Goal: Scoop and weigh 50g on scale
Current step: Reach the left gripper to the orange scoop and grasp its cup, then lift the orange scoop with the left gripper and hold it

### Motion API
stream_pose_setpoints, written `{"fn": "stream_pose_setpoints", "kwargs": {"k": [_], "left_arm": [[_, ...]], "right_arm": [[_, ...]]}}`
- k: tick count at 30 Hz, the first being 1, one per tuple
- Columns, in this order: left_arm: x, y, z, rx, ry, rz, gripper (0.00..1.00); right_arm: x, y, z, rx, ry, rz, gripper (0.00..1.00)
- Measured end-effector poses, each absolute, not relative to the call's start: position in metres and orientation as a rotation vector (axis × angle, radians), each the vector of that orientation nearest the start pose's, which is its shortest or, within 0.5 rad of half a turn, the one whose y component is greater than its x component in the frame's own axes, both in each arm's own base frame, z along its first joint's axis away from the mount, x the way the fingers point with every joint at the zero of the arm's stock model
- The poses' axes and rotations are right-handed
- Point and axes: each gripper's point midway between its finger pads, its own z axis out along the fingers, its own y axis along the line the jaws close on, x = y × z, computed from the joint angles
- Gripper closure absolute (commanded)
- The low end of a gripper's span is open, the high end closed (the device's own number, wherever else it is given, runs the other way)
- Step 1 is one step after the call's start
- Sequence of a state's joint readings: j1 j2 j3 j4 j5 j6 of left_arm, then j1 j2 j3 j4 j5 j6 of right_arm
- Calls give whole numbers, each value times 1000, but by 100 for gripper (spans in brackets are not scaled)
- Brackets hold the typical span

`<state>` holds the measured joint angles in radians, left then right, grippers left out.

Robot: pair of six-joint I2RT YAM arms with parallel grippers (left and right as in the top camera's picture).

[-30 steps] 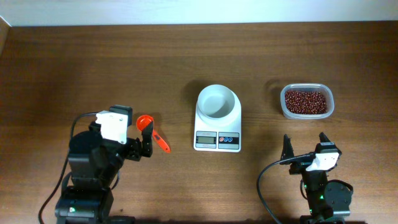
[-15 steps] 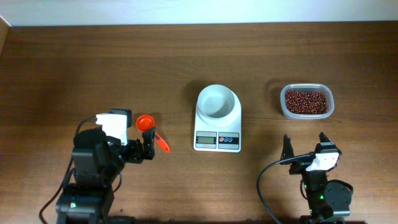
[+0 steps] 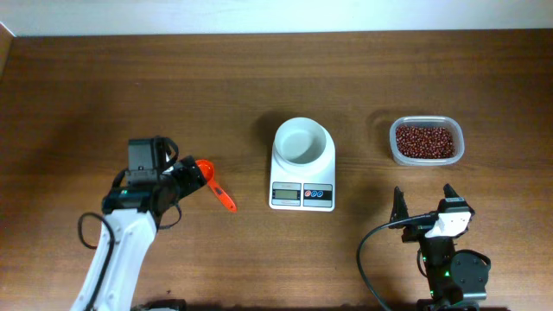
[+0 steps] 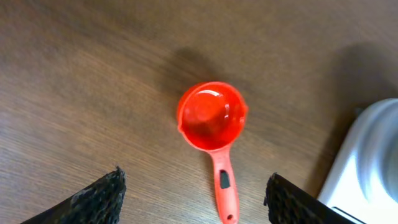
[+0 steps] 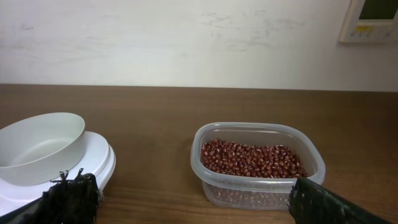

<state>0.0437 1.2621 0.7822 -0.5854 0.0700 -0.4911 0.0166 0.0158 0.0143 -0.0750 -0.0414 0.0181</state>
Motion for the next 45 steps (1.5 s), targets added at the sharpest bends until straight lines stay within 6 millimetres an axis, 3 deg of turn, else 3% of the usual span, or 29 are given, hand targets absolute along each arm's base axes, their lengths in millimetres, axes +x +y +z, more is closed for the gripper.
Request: {"fn": "stream_pose_setpoints", "kwargs": {"k": [7,13,18,20,24,31,34,41,45], "left_arm": [[323,2,46,-809,2610,-249,40],[332,2,14,-863,2641,-244,52],[338,2,4,-871,2639,-253,73],[345,2,2,-867,2629,-259,100],[353,2,-1,-868,2613,-271,100],[351,-10,0,-859,2636,-365,100],[340,-14,11,-860,2654,-392,100],[325,-12,94,-796,2501,-409,100],[310,-12,121,-777,2456,-417,100]], "right_arm": [[246,11,159,-31,1647,60,1],[246,11,159,-31,1647,60,1],[246,11,159,-31,1647,60,1],[246,11,159,-30,1647,61,1],[246,11,159,-31,1647,60,1],[246,11,159,-31,1647,60,1],[246,11,159,-31,1647,60,1],[246,11,159,-31,1647,60,1],[246,11,159,-31,1647,60,1]]}}
